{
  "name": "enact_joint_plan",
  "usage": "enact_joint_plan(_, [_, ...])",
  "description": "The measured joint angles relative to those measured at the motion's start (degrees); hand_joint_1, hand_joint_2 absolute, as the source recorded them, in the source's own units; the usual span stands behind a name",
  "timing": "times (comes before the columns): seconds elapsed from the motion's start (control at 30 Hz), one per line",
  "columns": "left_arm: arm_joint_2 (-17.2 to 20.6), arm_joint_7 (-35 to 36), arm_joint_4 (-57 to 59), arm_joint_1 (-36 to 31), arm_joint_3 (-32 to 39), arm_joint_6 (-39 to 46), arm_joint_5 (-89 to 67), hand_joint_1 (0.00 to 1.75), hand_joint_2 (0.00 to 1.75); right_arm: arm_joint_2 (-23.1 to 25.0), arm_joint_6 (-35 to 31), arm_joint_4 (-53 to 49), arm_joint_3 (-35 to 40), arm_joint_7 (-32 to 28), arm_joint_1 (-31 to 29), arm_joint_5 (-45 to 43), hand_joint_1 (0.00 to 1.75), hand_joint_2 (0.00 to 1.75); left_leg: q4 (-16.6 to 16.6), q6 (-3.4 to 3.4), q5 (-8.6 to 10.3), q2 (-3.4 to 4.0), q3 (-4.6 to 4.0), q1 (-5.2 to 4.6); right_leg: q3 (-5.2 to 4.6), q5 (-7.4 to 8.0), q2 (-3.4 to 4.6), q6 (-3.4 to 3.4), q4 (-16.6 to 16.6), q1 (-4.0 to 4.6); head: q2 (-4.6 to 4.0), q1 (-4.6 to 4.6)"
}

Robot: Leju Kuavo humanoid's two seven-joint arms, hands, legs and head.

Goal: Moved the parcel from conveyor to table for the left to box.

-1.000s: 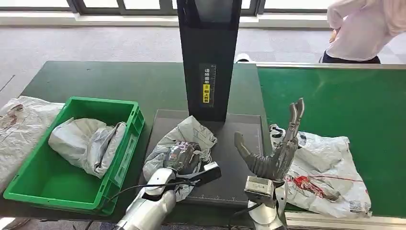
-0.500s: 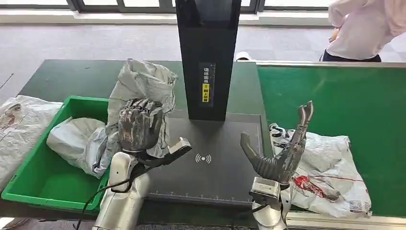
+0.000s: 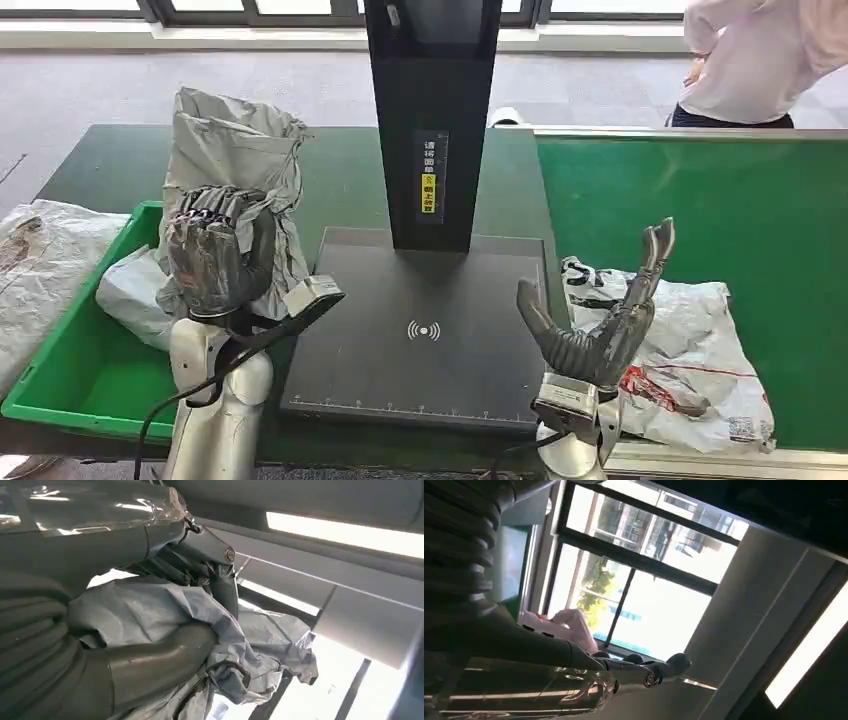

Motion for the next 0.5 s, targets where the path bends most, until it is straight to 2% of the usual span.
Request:
enact_joint_plan(0.13, [0.13, 5.67, 1.01, -0.29, 3.02, -0.07, -3.94, 1.75, 1.75, 0.02, -0.02, -0.81, -0.64, 0.0, 0.88, 0.46, 0.0, 1.75, 0.0, 0.0, 0.0, 0.0, 0.0, 0.0, 0.0, -0.01, 0.0, -0.01, 0.0, 0.0, 0.0, 0.0])
enact_joint_plan(0.2, [0.07, 8.17, 3.97, -1.83, 6.72, -0.11, -5.81, 1.75, 1.75, 0.04, 0.0, -1.22, -0.81, 0.0, 1.28, 0.48, 0.0, 1.75, -0.01, -0.01, 0.0, 0.0, -0.01, 0.0, 0.0, -0.01, 0.0, -0.01, 0.0, 0.01, 0.0, 0.0])
enact_joint_plan(0.37, [-0.42, 9.56, 10.29, -4.57, 15.03, -0.13, -6.36, 1.75, 1.75, 0.04, 0.0, -1.92, -1.4, 0.0, 1.89, 0.48, 0.0, 1.75, -0.01, -0.06, 0.05, 0.02, 0.0, 0.0, -0.02, 0.01, 0.03, -0.02, 0.0, 0.02, 0.0, 0.0])
enact_joint_plan(0.5, [-0.7, 9.56, 12.78, -5.65, 18.2, -0.13, -6.58, 1.75, 1.75, 0.04, 0.0, -2.14, -1.77, 0.0, 2.01, 0.46, 0.0, 1.75, -0.01, -0.06, 0.05, 0.01, -0.02, 0.0, 0.0, 0.01, 0.02, -0.02, 0.0, 0.01, 0.0, 0.02])
